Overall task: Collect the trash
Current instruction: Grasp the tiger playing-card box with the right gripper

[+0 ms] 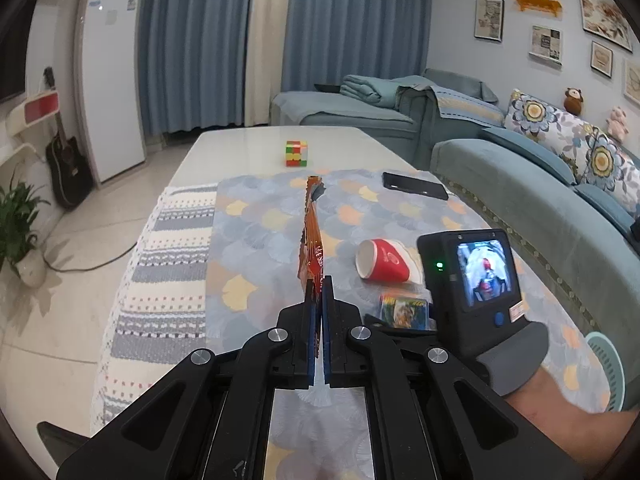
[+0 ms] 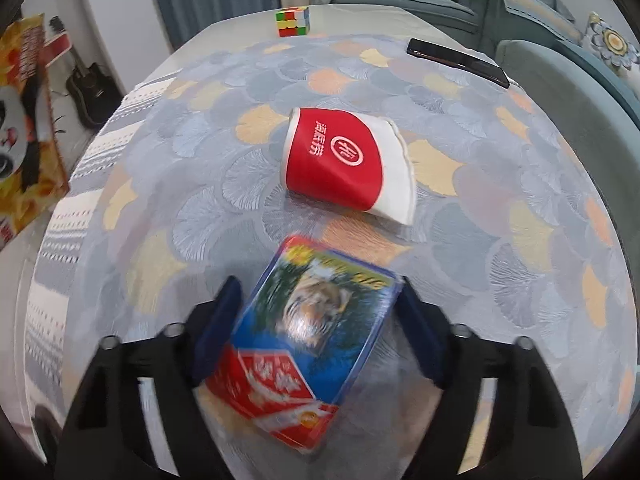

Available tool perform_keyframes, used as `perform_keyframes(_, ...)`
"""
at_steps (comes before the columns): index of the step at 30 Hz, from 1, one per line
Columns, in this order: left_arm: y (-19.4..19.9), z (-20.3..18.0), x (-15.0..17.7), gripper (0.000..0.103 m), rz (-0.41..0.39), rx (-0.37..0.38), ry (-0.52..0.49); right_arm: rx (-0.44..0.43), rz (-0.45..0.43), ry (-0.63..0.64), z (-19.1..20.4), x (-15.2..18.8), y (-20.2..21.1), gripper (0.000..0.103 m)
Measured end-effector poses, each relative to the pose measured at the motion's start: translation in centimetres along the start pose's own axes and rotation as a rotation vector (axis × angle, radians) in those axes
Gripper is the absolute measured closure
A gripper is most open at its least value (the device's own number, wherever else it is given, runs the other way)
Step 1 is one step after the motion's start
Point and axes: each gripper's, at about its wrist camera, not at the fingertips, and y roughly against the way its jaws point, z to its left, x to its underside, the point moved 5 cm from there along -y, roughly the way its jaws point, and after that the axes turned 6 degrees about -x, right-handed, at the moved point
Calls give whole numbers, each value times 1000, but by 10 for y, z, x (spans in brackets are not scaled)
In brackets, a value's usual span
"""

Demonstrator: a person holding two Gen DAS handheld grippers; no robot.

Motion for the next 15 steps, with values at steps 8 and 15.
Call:
perform_keyframes(8,16,-9,0,103,-44,-8,-48,-8,-78,130,-3,18,39,42)
perform_keyframes(15,24,-17,-2,103,-81,2,-55,43,-282,255,0,23,115,43)
